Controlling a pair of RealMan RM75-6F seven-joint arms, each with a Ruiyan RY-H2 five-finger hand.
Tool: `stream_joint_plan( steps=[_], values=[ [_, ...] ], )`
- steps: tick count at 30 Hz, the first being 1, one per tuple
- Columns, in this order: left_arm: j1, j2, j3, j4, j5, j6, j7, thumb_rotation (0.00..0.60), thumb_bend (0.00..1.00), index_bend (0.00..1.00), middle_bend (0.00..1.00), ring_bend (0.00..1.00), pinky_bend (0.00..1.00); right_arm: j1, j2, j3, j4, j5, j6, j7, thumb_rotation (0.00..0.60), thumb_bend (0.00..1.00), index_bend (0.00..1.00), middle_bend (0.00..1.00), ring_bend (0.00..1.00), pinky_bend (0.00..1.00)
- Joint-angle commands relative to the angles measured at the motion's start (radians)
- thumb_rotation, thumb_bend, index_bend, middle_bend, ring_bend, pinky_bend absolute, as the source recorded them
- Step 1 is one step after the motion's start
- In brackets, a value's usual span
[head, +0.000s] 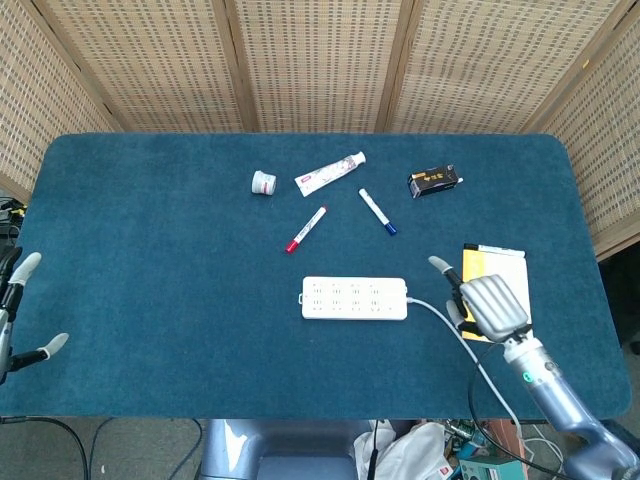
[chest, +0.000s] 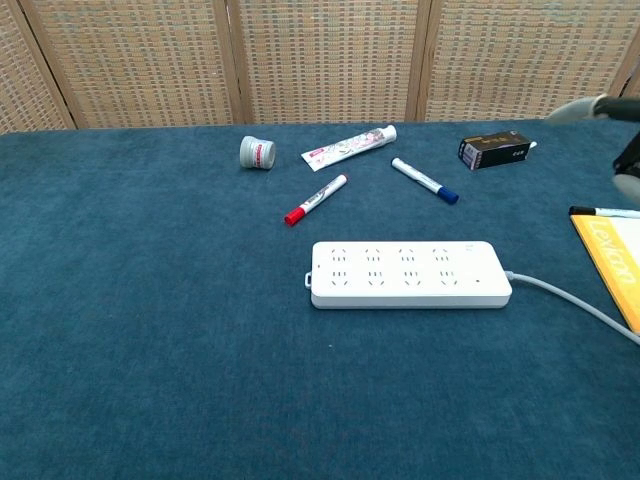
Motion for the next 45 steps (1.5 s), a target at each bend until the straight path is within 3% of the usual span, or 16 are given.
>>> stream_joint_plan(
  steps=[1, 4, 12, 22, 45],
  values=[
    [-0.002, -0.003, -0.002, -0.001, -0.006, -0.002, 0.006, 0.6, 0.0, 0.0, 0.0, 0.0, 0.0, 0.104, -0.044, 0.015, 0.019, 0.102, -0.142, -0.081, 0.6, 0.74, 0.21, 0.83, 0.92, 1.0],
    [-0.004, -0.006, -0.005, -0.003, -0.015, -0.005, 0.014, 0.6, 0.0, 0.0, 0.0, 0.0, 0.0, 0.135, -0.077, 0.016, 0.031, 0.167, -0.181, -0.155, 0.6, 0.74, 0.25, 0.83, 0.92, 1.0],
    [-0.009, -0.009, -0.006, -0.005, -0.02, -0.012, 0.024, 0.6, 0.0, 0.0, 0.0, 0.0, 0.0, 0.175, -0.12, -0.002, 0.023, 0.272, -0.215, -0.276, 0.6, 0.74, 0.26, 0.83, 0.92, 1.0],
    [-0.012, -0.011, -0.005, -0.008, -0.024, -0.016, 0.032, 0.6, 0.0, 0.0, 0.0, 0.0, 0.0, 0.205, -0.181, -0.037, 0.043, 0.385, -0.194, -0.407, 0.6, 0.74, 0.26, 0.83, 0.92, 1.0],
    [-0.017, -0.015, -0.005, -0.008, -0.037, -0.025, 0.041, 0.6, 0.0, 0.0, 0.0, 0.0, 0.0, 0.246, -0.236, -0.064, 0.084, 0.462, -0.184, -0.446, 0.6, 0.74, 0.26, 0.83, 0.92, 1.0]
  ],
)
